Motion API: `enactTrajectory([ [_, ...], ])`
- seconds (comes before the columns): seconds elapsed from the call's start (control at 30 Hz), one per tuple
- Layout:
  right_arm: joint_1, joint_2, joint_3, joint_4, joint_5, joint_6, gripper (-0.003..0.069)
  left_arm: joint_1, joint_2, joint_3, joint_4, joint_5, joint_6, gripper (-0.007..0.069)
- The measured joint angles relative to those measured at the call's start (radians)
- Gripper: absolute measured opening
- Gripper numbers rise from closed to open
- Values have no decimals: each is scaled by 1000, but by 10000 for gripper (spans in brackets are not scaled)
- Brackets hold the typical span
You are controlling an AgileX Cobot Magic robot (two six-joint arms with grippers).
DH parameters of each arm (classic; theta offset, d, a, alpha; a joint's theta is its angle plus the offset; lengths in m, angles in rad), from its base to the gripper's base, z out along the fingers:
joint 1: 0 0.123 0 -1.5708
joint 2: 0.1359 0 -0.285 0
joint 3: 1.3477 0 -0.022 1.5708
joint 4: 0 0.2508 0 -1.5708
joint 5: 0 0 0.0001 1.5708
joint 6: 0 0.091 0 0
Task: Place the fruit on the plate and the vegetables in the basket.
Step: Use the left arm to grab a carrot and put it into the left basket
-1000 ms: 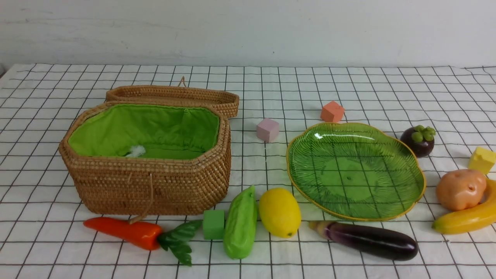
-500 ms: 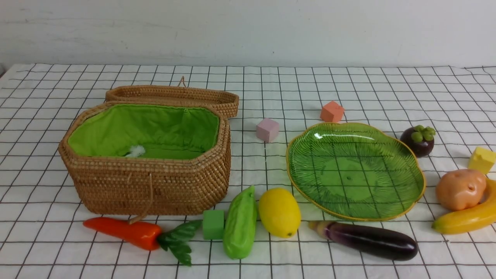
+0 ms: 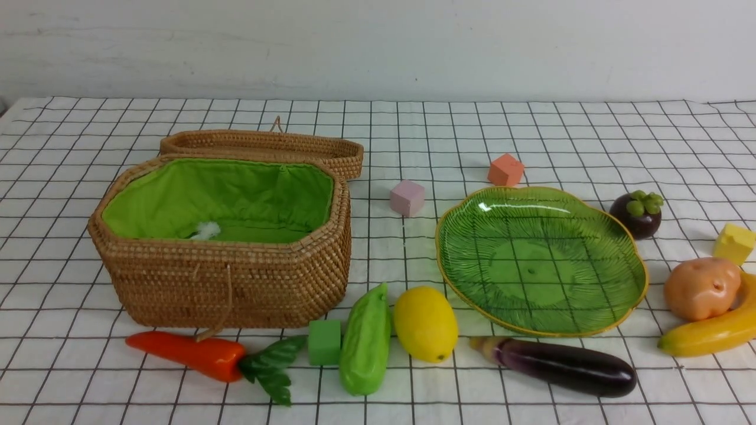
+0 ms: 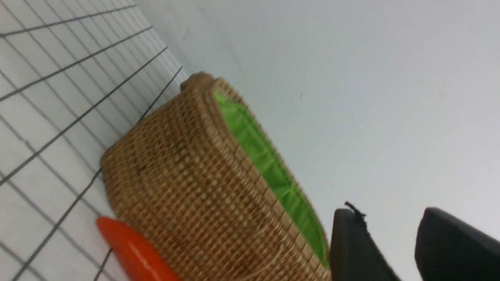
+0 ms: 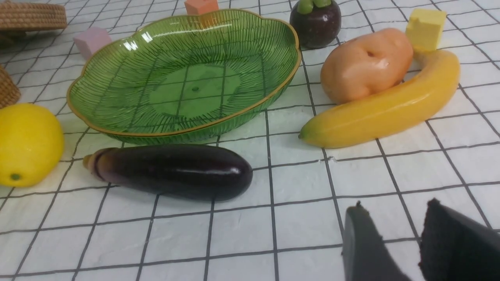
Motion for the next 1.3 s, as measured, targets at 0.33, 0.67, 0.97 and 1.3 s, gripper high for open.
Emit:
enactTrajectory([
  [0.33,0,0,0,0,0,0,246,-2,16,-195,74,210,101,-13],
  [0.67,0,0,0,-3,0,0,246,-2,261,-384,131,408,264,-13],
  [0.97,0,0,8,285,-136,177,246,-2,360,-469,136,707,333,-13],
  [1.3,33,9,-98,540,-32,182,189,-132,540,-625,189,1066,487,-13],
])
